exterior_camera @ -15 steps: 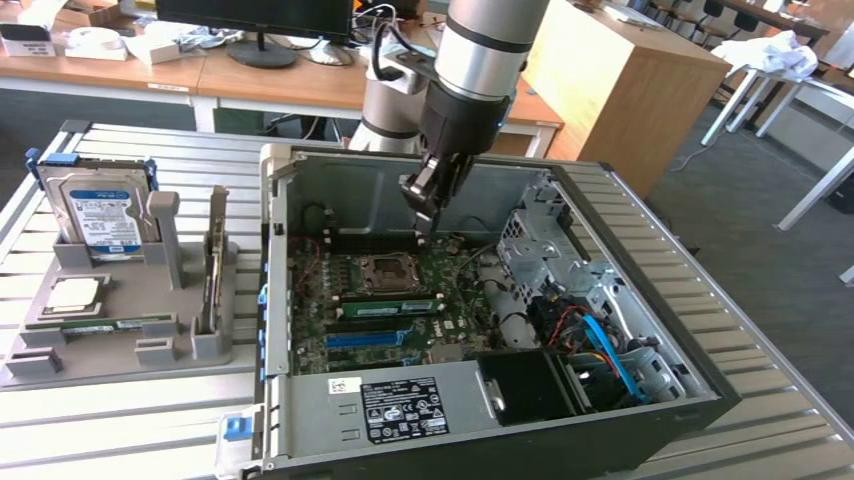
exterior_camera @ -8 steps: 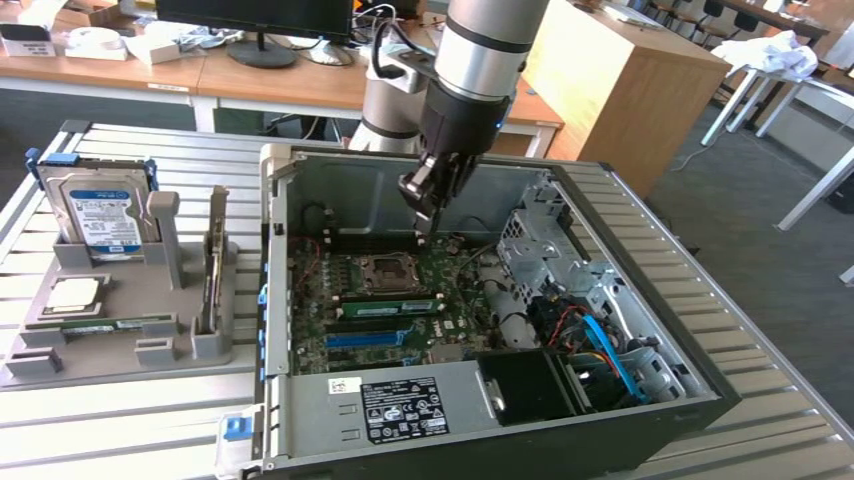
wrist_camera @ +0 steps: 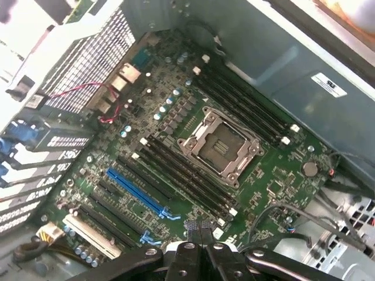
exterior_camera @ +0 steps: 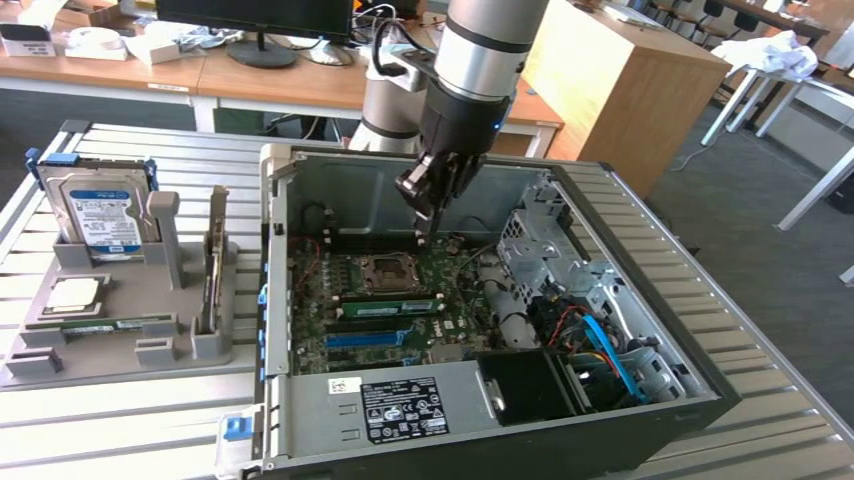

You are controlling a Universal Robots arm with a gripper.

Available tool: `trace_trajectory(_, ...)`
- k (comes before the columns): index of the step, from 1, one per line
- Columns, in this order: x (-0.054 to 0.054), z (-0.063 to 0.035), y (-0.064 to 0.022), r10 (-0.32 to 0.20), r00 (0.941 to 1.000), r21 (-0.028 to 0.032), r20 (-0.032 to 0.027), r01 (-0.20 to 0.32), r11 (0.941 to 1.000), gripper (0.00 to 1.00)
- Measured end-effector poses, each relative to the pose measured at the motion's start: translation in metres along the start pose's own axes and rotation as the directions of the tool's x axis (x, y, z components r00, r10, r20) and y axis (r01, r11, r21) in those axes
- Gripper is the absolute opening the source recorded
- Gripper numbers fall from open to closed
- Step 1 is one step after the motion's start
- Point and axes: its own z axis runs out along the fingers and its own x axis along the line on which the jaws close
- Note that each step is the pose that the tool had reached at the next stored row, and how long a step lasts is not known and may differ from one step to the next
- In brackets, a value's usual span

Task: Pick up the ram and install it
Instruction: 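Press down the ram until it locks into place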

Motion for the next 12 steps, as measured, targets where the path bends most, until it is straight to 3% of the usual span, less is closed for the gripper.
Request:
trace_trajectory(6, 0.0, 0.0001, 0.0, 0.064, 0.998, 0.0007, 0.002, -0.064, 0.998, 0.1)
trace_trajectory(12, 0.0, 0.0002, 0.0, 0.129, 0.9916, 0.0012, 0.0041, -0.129, 0.9917, 0.1)
